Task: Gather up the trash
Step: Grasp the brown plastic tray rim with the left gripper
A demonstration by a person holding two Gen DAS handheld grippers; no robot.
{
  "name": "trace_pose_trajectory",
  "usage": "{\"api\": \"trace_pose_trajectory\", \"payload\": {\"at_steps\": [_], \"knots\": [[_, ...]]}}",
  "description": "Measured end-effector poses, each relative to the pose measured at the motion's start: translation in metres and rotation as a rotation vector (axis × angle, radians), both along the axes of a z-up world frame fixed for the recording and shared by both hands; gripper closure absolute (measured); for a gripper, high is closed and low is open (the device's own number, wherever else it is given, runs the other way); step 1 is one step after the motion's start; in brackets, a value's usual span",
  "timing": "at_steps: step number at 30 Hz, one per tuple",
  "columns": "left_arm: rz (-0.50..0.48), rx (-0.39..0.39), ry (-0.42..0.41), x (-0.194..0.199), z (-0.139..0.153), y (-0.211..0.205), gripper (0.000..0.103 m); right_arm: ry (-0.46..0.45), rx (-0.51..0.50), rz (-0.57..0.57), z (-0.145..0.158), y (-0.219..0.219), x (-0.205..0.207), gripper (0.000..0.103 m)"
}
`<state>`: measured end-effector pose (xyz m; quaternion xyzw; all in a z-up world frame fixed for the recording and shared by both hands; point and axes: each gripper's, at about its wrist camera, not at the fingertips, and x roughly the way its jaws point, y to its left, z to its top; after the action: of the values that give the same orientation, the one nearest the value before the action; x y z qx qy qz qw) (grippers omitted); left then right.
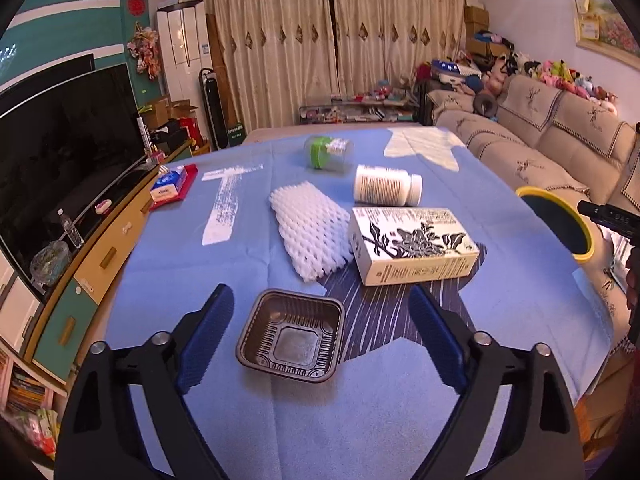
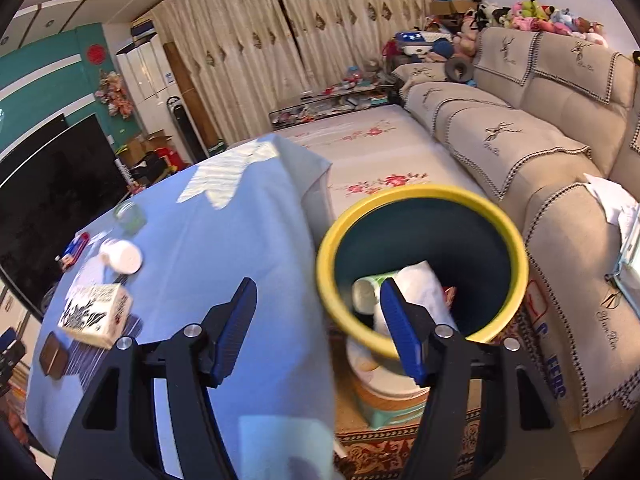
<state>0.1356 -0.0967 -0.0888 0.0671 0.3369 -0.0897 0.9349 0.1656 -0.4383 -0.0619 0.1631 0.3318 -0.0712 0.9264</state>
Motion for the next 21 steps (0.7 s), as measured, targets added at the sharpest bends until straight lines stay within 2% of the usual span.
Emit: {"api": "trace_pose_trajectory", "payload": {"at_steps": [3, 7, 19, 21], "knots": [[0.006, 0.004, 0.051, 0.013, -0.016, -0.003, 0.031, -0.011, 0.018, 0.034, 0.001, 0.014, -0.005, 0.042], [0.012, 0.001, 0.098, 0.024, -0.031, -0.004, 0.039, -0.011, 0.029, 0.053, 0.001, 0.022, -0.006, 0.042], [0.006, 0.018, 0.156, 0.036, -0.051, -0.013, 0.056, 0.014, 0.087, 0.046, -0.013, 0.014, -0.004, 0.042], [0.0, 0.017, 0.168, 0.037, -0.054, -0.014, 0.064, 0.012, 0.093, 0.048, -0.013, 0.014, -0.004, 0.042]]}}
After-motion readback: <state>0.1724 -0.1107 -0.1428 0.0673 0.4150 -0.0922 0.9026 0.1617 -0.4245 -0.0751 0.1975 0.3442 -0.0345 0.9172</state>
